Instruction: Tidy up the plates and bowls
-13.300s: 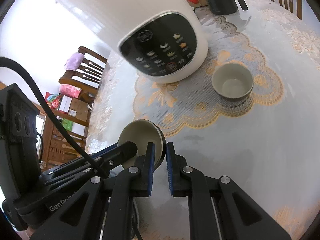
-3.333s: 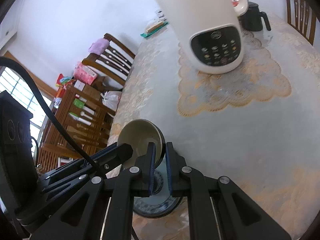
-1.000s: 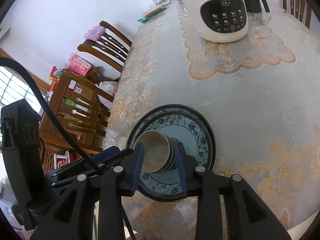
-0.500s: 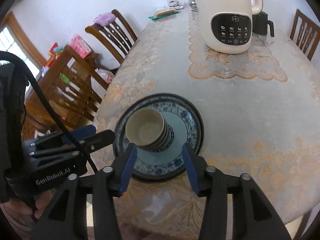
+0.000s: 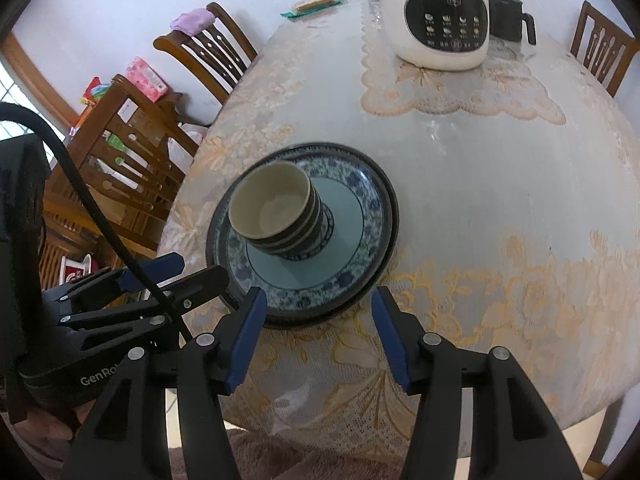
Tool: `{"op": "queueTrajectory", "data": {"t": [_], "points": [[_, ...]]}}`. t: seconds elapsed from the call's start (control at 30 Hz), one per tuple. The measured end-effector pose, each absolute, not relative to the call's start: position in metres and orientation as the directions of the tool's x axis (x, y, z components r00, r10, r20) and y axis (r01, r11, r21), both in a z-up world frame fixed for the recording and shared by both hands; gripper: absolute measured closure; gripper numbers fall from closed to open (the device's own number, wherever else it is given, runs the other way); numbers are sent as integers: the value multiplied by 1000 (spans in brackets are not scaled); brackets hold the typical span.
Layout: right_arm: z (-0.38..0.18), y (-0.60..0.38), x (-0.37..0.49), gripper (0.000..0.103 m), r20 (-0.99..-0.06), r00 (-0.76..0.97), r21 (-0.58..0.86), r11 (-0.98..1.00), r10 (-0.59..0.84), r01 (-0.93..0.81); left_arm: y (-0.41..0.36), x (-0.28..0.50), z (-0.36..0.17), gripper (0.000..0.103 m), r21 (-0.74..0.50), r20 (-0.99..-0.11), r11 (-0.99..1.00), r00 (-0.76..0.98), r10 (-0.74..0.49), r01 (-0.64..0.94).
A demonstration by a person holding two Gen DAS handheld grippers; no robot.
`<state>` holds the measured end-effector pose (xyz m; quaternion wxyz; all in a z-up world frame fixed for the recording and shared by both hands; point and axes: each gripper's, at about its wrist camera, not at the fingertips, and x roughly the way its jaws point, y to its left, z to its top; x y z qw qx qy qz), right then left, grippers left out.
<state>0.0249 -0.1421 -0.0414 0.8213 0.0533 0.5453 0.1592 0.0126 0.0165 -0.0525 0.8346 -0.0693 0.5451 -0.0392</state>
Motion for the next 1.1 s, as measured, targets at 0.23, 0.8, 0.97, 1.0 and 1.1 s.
{"op": "queueTrajectory", "data": {"t": [0.23, 0.8, 0.97, 1.0, 1.1], "points": [[-49, -144, 22, 47, -891, 330, 263, 946, 313, -188, 16, 10, -61, 45, -164, -911, 986, 385, -145, -16], [-54, -140, 28, 47, -900, 311, 257, 949, 304, -184, 18, 13, -66, 45, -153, -920, 988, 370, -130, -31], [-54, -140, 28, 47, -902, 309, 256, 950, 302, -181, 18, 14, -67, 45, -149, -922, 988, 365, -127, -31], [-54, -140, 28, 47, -902, 309, 256, 950, 301, -180, 18, 14, -67, 45, -148, -922, 989, 365, -127, -31], [-54, -140, 28, 47, -902, 308, 256, 950, 301, -179, 18, 14, -67, 45, -147, -923, 989, 364, -126, -30]]}}
